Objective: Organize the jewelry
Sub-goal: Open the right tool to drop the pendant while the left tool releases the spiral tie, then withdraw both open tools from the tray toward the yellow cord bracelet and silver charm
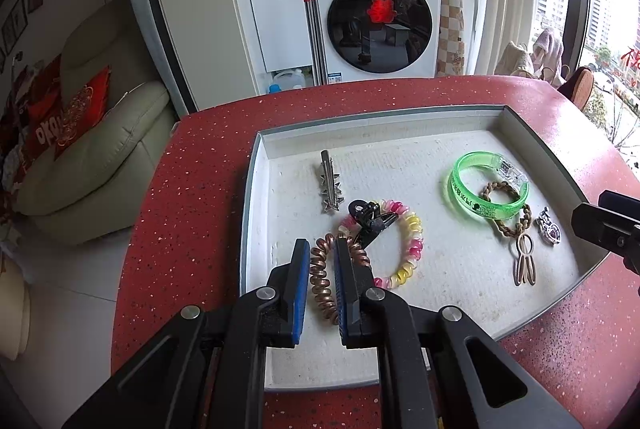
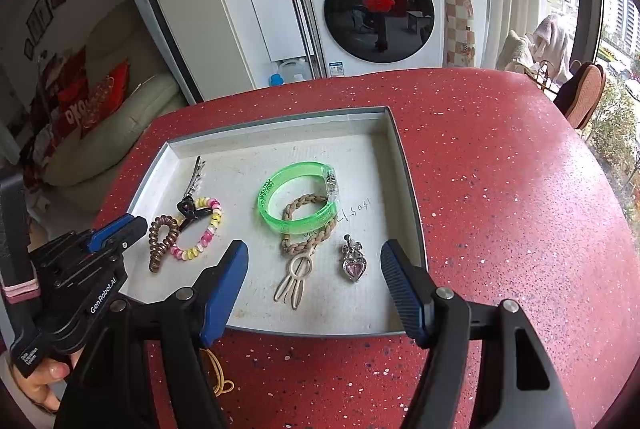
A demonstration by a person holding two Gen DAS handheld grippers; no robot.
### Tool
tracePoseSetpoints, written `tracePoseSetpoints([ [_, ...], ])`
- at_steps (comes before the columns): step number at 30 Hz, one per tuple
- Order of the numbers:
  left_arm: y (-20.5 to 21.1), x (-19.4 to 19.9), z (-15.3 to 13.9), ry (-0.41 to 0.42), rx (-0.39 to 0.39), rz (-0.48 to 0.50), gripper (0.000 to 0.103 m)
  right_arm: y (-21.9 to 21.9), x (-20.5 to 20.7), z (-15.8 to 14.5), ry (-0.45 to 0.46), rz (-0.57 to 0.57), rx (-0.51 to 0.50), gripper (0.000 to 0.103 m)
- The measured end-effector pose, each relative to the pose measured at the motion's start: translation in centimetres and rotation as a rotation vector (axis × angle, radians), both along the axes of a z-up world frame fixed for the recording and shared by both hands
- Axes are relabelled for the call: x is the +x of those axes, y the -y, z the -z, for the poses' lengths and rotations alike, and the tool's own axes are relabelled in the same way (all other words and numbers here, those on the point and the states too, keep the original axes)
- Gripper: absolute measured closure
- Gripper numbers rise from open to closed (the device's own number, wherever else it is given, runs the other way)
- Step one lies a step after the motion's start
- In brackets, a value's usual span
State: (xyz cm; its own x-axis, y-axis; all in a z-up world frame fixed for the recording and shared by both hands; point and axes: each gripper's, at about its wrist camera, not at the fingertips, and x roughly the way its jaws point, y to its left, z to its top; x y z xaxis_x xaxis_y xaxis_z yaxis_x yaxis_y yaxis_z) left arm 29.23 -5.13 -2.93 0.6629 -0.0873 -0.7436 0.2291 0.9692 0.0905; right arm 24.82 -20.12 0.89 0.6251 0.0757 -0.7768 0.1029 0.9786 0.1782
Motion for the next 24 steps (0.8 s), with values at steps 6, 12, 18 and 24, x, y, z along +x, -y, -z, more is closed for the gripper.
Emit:
tracePoseSetpoints([
  [6, -0.1, -0.1, -0.3, 0.004, -0.011, -0.001, 0.072, 0.0, -0.3, 0.0, -0.008, -0.005, 0.009, 0.030],
  [12, -0.5, -0.5, -1.0, 0.019, -0.030, -0.010, 0.041, 0.0, -1.0, -0.3, 0.001, -0.003, 0.021, 0.027],
  [18, -1.0, -1.5, -2.5, 0.074, -0.052, -0.019, 0.000, 0.2, -1.6, -0.8, 0.005, -0.003, 0.052, 0.023],
  [24, -1.4, -3.1, -3.1, 0.093, -0.050, -0.026, 0.000, 0.3, -3.4, -1.8, 0.058, 0.023, 0.052, 0.011],
])
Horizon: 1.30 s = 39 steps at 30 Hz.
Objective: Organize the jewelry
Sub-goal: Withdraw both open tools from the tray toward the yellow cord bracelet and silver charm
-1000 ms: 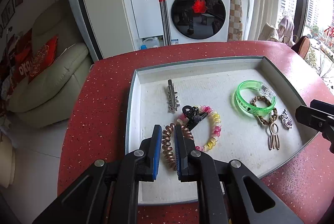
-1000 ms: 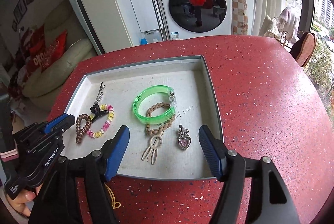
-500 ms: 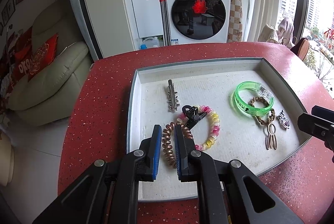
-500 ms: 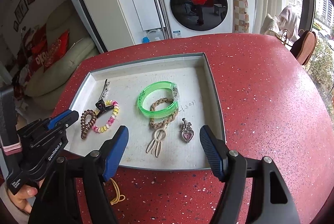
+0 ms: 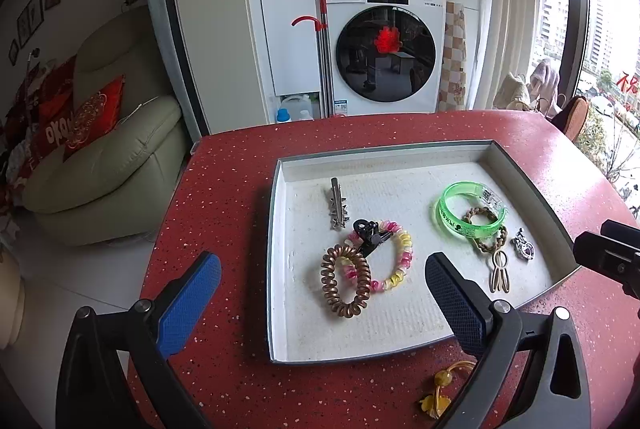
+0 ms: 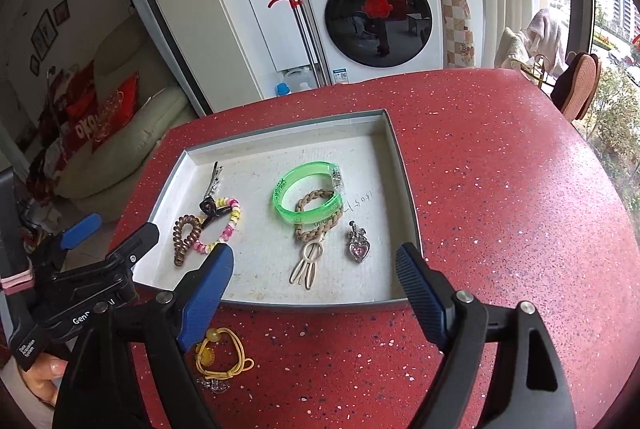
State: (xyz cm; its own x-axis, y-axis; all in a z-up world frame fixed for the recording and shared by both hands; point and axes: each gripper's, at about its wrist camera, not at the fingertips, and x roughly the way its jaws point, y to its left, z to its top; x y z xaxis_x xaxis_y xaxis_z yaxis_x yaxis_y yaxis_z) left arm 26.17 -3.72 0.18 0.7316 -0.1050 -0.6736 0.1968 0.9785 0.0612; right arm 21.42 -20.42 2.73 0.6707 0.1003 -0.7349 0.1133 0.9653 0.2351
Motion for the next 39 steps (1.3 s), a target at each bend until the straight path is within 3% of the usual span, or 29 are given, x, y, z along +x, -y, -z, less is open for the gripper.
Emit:
tracePoseSetpoints([
  [7, -0.4, -2.4, -0.3, -0.002, -0.007, 0.005, 0.000, -0.6, -2.6, -1.0, 0.060, 0.004, -0.012, 0.010],
  [23, -1.9, -7.2, 0.0, -0.023, -0.019, 0.006, 0.000, -2.7, -6.5, -1.5, 0.023, -0.031, 0.008, 0.010],
  [32, -4.5, -9.7, 3.2, -0.107, -0.053, -0.001, 0.000, -4.1, -7.6, 0.8, -0.048, -0.070, -0.016, 0.010],
  [39, -5.5, -11.5, 4.5, -0.136, -0.070, 0.007, 0.000, -6.5, -6.1, 3.3, -0.125, -0.114, -0.055, 0.010],
])
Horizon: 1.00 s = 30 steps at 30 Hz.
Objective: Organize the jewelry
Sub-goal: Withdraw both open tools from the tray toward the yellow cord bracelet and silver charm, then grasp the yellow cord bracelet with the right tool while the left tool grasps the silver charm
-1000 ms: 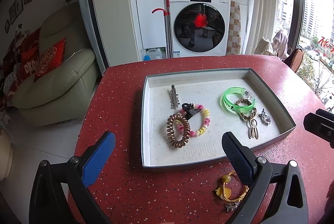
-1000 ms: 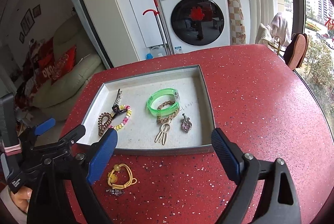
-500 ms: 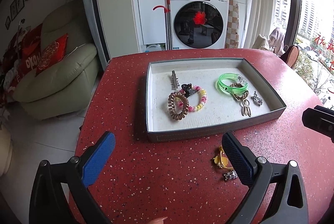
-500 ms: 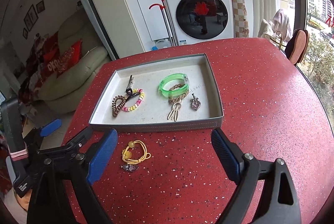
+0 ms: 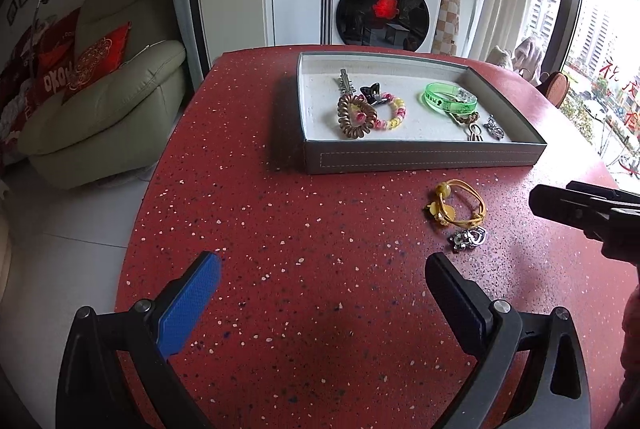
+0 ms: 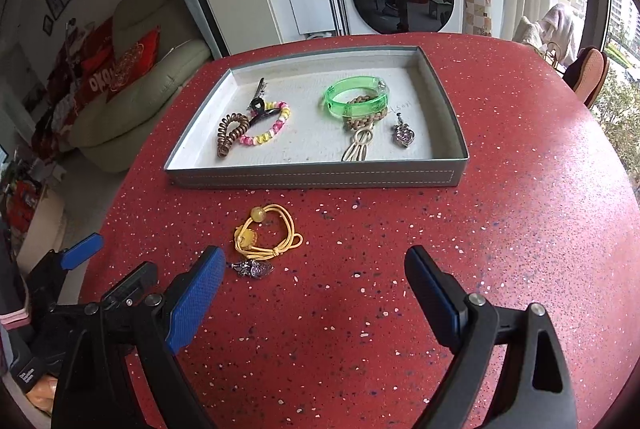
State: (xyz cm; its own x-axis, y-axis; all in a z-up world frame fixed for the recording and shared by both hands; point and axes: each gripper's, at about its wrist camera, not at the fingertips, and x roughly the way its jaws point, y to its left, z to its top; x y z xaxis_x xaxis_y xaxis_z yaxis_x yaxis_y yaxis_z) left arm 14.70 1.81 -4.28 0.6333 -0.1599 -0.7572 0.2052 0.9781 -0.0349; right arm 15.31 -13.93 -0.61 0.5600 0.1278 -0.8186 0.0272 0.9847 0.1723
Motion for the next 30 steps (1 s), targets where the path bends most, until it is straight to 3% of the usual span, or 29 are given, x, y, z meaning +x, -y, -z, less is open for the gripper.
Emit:
tracePoseSetpoints([
  [5, 0.7, -0.4, 0.3, -0.006, 0.018, 0.043, 0.000, -1.0, 1.6, 1.3, -0.030, -0.025, -0.035, 0.012],
  [16, 2.0, -0.7, 1.2, -0.033, 0.043, 0.094, 0.000, -2.2, 4.5, 3.9, -0.084, -0.135, -0.132, 0.046],
  [20, 2.7, -0.3, 1.3, -0.041, 0.044, 0.109, 0.000, -2.9, 4.4, 4.1, -0.069, -0.164, -0.177, 0.053],
  [23, 3.4, -0.1, 1.5, -0.051, 0.052, 0.127, 0.000, -3.4, 4.2, 4.1, -0.056, -0.195, -0.188, 0.064],
  [26, 3.9, -0.1, 1.6, -0.050, 0.056, 0.143, 0.000, -3.8, 3.9, 4.0, -0.050, -0.216, -0.188, 0.083],
  [27, 4.1, 0.0, 1.6, -0.049, 0.056, 0.147, 0.000, -3.9, 3.9, 4.0, -0.049, -0.218, -0.190, 0.096],
  [30, 4.6, 0.1, 1.5, -0.049, 0.052, 0.163, 0.000, -3.4, 3.9, 3.9, -0.047, -0.196, -0.180, 0.099],
])
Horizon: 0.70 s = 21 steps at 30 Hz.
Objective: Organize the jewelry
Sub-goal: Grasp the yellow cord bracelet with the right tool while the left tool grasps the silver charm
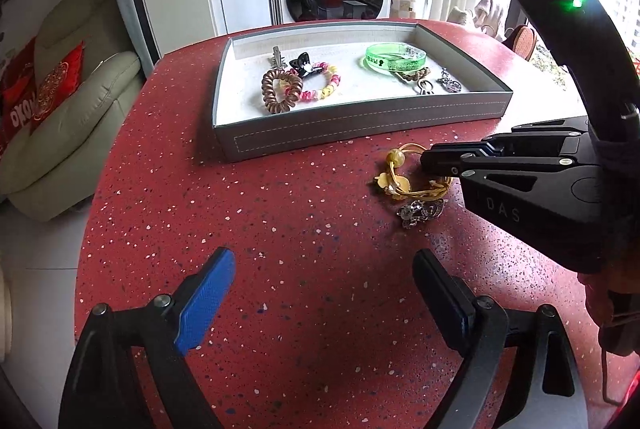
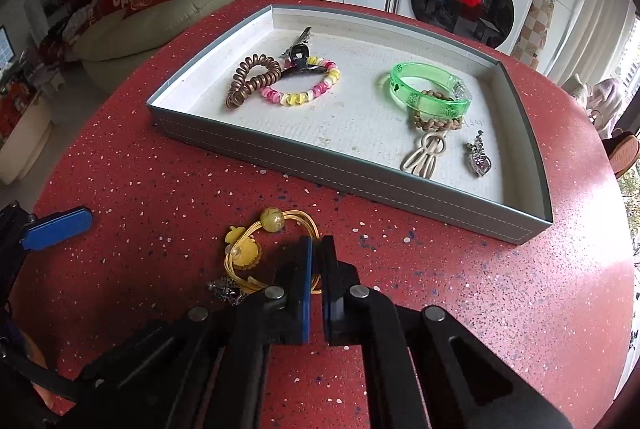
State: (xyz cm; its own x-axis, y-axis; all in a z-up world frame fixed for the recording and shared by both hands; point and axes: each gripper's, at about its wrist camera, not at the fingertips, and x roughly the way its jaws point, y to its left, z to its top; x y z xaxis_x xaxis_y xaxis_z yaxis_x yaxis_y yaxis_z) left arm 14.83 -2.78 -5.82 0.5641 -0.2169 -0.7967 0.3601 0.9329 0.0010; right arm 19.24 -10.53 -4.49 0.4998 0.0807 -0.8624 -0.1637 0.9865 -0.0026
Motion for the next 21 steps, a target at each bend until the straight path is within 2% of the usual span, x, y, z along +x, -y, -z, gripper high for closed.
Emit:
tracePoseSetpoints([
  [3, 0.6, 0.4, 0.0, -0.013, -0.016, 0.016, 0.000, 1.4, -0.2, -0.4, 0.013, 0.046, 0.037, 0.099],
  [5, 1.2, 0.8, -0.1, -0.021, -0.024, 0.032, 0.007, 2.4, -0.5, -1.0, 0.026, 0.076, 0.053, 0.099],
  [10, 3.1, 1.7, -0.1, -0.037, -0.042, 0.071, 0.010, 4.7, -1.0, -1.9, 0.044, 0.128, 0.070, 0.099],
  [12, 4.1, 2.0, 0.1, -0.038, -0.032, 0.098, 0.018, 5.4, -1.2, -2.1, 0.046, 0.148, 0.086, 0.099],
  [14, 4.9, 2.2, 0.4, -0.048, -0.020, 0.118, 0.019, 6.1, -1.5, -2.4, 0.049, 0.165, 0.104, 0.099],
  [17, 5.6, 2.0, 0.5, -0.036, 0.002, 0.142, 0.029, 6.7, -1.9, -2.6, 0.056, 0.178, 0.117, 0.099],
  [18, 5.8, 1.9, 0.5, -0.034, -0.003, 0.153, 0.042, 6.9, -2.0, -2.7, 0.060, 0.179, 0.120, 0.099],
  [19, 5.9, 1.8, 0.4, -0.030, -0.002, 0.166, 0.062, 7.0, -2.1, -2.8, 0.063, 0.181, 0.122, 0.099],
  [20, 6.0, 1.7, 0.3, -0.028, 0.006, 0.175, 0.067, 7.0, -2.3, -2.9, 0.067, 0.183, 0.125, 0.099],
  [21, 6.1, 1.8, 0.3, -0.030, 0.010, 0.178, 0.067, 7.1, -2.3, -3.1, 0.071, 0.185, 0.129, 0.099],
])
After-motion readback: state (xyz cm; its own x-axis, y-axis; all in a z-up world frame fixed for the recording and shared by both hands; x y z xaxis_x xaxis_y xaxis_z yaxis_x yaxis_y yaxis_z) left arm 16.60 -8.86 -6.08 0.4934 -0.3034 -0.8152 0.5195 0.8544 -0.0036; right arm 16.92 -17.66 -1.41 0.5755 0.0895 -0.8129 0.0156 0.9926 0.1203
